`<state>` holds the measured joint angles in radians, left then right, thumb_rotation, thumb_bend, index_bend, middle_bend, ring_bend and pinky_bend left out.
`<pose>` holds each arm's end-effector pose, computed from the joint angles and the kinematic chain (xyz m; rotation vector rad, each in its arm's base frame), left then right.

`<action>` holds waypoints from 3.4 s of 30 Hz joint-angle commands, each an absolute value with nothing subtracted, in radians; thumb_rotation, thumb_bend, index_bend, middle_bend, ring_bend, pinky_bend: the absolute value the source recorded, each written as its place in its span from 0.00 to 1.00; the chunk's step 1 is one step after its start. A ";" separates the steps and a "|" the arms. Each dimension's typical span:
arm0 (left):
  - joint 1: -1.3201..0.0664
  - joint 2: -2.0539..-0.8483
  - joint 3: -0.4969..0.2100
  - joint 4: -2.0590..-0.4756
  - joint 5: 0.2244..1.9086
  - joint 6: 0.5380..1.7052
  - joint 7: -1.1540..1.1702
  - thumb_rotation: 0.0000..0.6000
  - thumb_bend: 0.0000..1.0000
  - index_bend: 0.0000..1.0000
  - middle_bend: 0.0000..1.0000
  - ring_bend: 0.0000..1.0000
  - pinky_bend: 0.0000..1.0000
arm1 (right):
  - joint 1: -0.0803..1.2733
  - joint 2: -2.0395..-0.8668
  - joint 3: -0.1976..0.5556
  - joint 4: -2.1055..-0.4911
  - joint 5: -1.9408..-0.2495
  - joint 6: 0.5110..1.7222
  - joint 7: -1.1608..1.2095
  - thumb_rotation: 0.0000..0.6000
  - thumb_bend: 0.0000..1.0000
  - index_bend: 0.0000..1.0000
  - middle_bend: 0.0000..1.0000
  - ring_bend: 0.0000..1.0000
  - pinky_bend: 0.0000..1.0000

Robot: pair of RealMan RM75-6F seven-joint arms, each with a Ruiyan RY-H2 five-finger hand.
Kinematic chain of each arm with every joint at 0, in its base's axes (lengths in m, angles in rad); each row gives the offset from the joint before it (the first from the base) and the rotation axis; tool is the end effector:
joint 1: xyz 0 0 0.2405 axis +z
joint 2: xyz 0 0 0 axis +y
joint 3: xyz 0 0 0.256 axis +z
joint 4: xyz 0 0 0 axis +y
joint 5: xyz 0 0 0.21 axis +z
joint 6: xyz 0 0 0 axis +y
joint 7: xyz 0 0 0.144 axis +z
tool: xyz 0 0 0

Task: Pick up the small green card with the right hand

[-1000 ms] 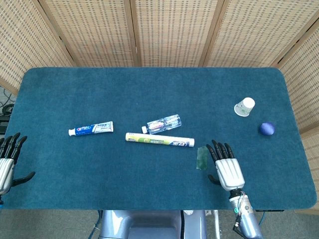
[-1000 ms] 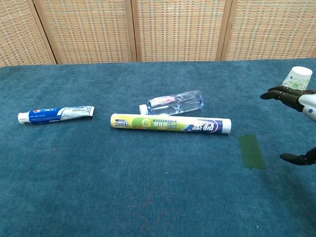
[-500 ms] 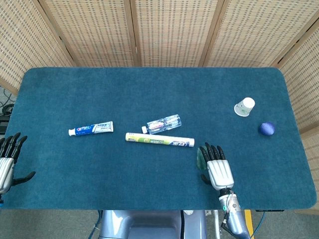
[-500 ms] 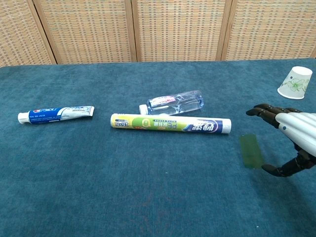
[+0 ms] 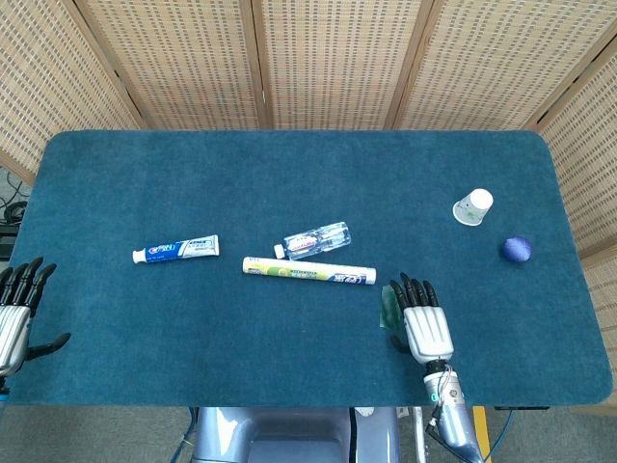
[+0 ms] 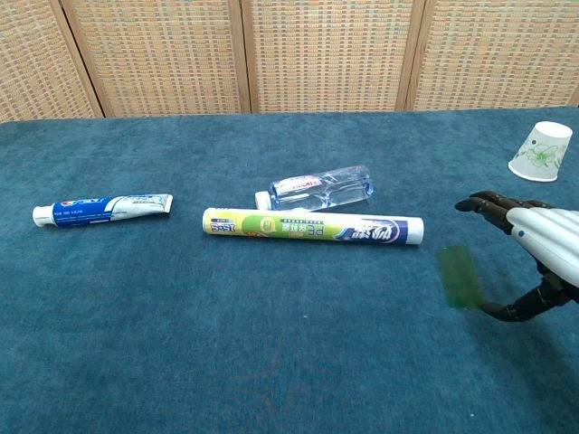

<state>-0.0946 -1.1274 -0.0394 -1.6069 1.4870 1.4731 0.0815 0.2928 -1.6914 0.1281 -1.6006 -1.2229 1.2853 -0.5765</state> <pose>-0.3127 0.1819 0.1546 -1.4166 -0.8593 -0.8359 -0.2076 -0.2308 -0.0266 1.5382 -1.0497 0.8299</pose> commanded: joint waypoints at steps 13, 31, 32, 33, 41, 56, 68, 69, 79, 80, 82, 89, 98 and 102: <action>-0.099 -1.134 -0.037 -1.606 1.484 1.464 0.094 1.00 0.06 0.00 0.00 0.00 0.00 | 0.313 -1.744 0.140 -1.532 -1.200 1.277 -0.539 1.00 0.26 0.03 0.00 0.00 0.00; -0.101 -1.135 -0.035 -1.601 1.482 1.457 0.087 1.00 0.06 0.00 0.00 0.00 0.00 | 0.336 -1.785 0.154 -1.470 -1.151 1.240 -0.511 1.00 0.26 0.03 0.00 0.00 0.00; -0.102 -1.135 -0.035 -1.601 1.481 1.456 0.087 1.00 0.06 0.00 0.00 0.00 0.00 | 0.338 -1.786 0.154 -1.466 -1.150 1.238 -0.510 1.00 0.26 0.03 0.00 0.00 0.00; -0.102 -1.135 -0.035 -1.601 1.481 1.455 0.088 1.00 0.06 0.00 0.00 0.00 0.00 | 0.339 -1.788 0.154 -1.462 -1.149 1.237 -0.510 1.00 0.26 0.03 0.00 0.00 0.00; -0.104 -1.139 -0.032 -1.600 1.487 1.455 0.094 1.00 0.06 0.00 0.00 0.00 0.00 | 0.347 -1.791 0.160 -1.428 -1.131 1.224 -0.493 1.00 0.26 0.03 0.00 0.00 0.00; -0.105 -1.142 -0.026 -1.602 1.500 1.456 0.097 1.00 0.06 0.00 0.00 0.00 0.00 | 0.379 -1.796 0.201 -1.380 -1.107 1.202 -0.471 1.00 0.26 0.03 0.00 0.00 0.00; -0.106 -1.139 -0.021 -1.609 1.511 1.457 0.093 1.00 0.07 0.00 0.00 0.00 0.00 | 0.372 -1.788 0.184 -1.374 -1.168 1.257 -0.430 1.00 0.26 0.58 0.00 0.00 0.00; -0.106 -1.138 -0.021 -1.609 1.512 1.458 0.090 1.00 0.07 0.00 0.00 0.00 0.00 | 0.370 -1.790 0.180 -1.372 -1.169 1.257 -0.429 1.00 0.26 0.59 0.00 0.00 0.00; -0.107 -1.137 -0.020 -1.603 1.515 1.458 0.080 1.00 0.07 0.00 0.00 0.00 0.00 | 0.363 -1.784 0.162 -1.374 -1.158 1.239 -0.427 1.00 0.26 0.59 0.00 0.00 0.00; -0.107 -1.138 -0.020 -1.604 1.515 1.458 0.081 1.00 0.07 0.00 0.00 0.00 0.00 | 0.362 -1.783 0.161 -1.377 -1.158 1.238 -0.427 1.00 0.26 0.59 0.00 0.00 0.00; -0.108 -1.138 -0.020 -1.605 1.515 1.456 0.082 1.00 0.07 0.00 0.00 0.00 0.00 | 0.362 -1.779 0.160 -1.386 -1.157 1.238 -0.430 1.00 0.26 0.59 0.00 0.00 0.00; -0.108 -1.135 -0.018 -1.609 1.516 1.456 0.079 1.00 0.07 0.00 0.00 0.00 0.00 | 0.359 -1.772 0.155 -1.407 -1.129 1.223 -0.450 1.00 0.26 0.57 0.00 0.00 0.00; -0.109 -1.133 -0.017 -1.609 1.520 1.455 0.073 1.00 0.07 0.00 0.00 0.00 0.00 | 0.367 -1.773 0.156 -1.407 -1.119 1.207 -0.454 1.00 0.33 0.57 0.00 0.00 0.00; -0.109 -1.133 -0.016 -1.609 1.521 1.456 0.072 1.00 0.07 0.00 0.00 0.00 0.00 | 0.370 -1.773 0.157 -1.409 -1.115 1.201 -0.455 1.00 0.36 0.57 0.00 0.00 0.00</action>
